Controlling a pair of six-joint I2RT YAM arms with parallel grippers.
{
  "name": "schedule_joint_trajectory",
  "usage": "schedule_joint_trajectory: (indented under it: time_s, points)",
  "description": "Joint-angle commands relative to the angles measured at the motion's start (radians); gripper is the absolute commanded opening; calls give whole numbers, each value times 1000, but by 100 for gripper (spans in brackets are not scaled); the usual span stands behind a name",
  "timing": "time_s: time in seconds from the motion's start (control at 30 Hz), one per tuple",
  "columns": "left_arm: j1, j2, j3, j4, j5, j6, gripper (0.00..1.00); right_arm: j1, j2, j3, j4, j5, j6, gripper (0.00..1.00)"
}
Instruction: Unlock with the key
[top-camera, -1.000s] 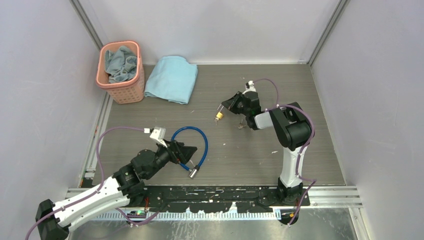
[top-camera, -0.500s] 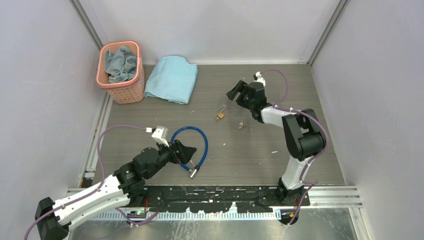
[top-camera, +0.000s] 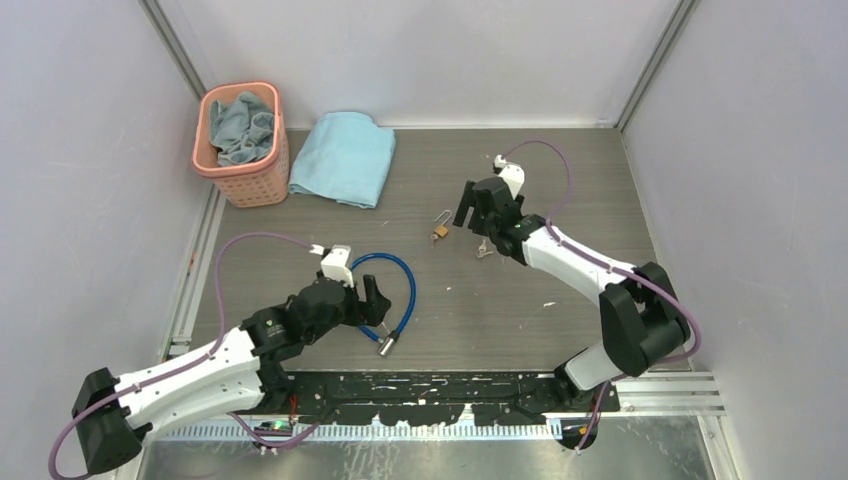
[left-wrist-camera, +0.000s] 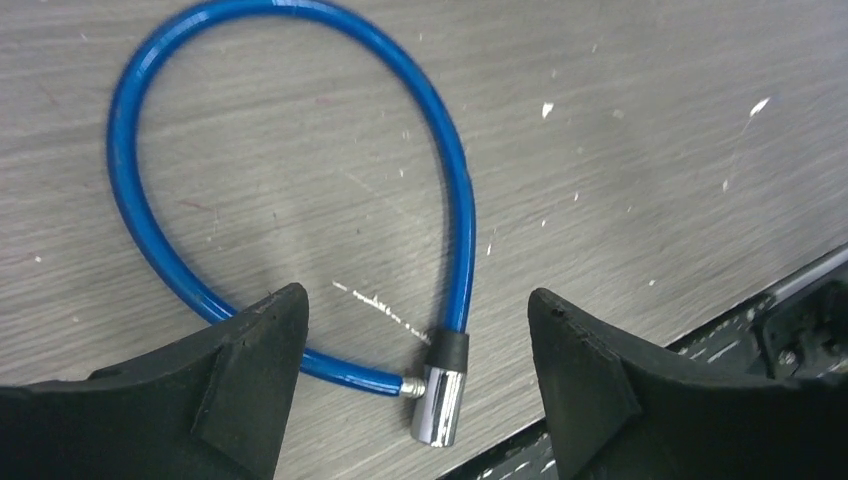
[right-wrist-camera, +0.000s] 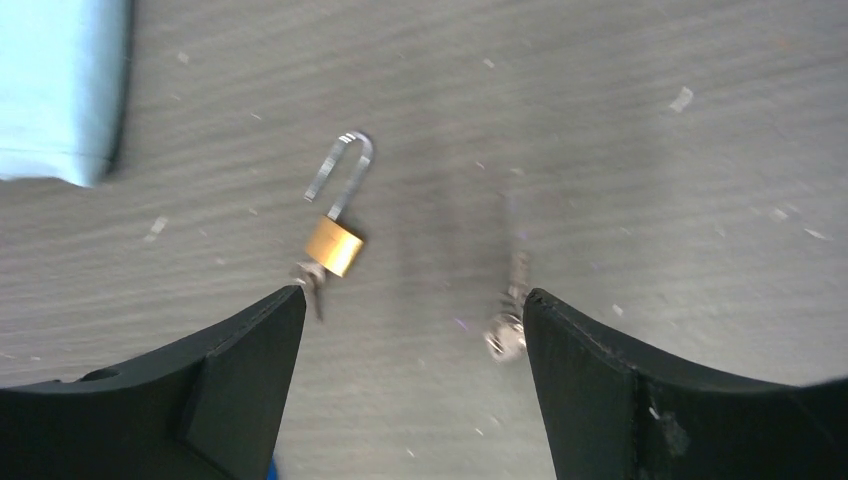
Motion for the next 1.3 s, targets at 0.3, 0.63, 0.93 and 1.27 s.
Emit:
schedule_joint_trajectory:
  time_s: [0.3, 0.63, 0.93, 1.27]
  points:
    - [-7, 204, 68, -76, 265, 64, 79, -2, -205, -69, -399, 90, 57, 86]
    - [-92, 403, 108, -96, 210, 55, 72, -2, -302, -136, -480, 79, 118, 88]
    - [-190, 628, 199, -111, 130, 43, 75, -2, -306, -136, -525, 109, 140, 89]
    - [-218, 762, 250, -125, 50, -7, 50, -2, -310, -141, -522, 90, 134, 89]
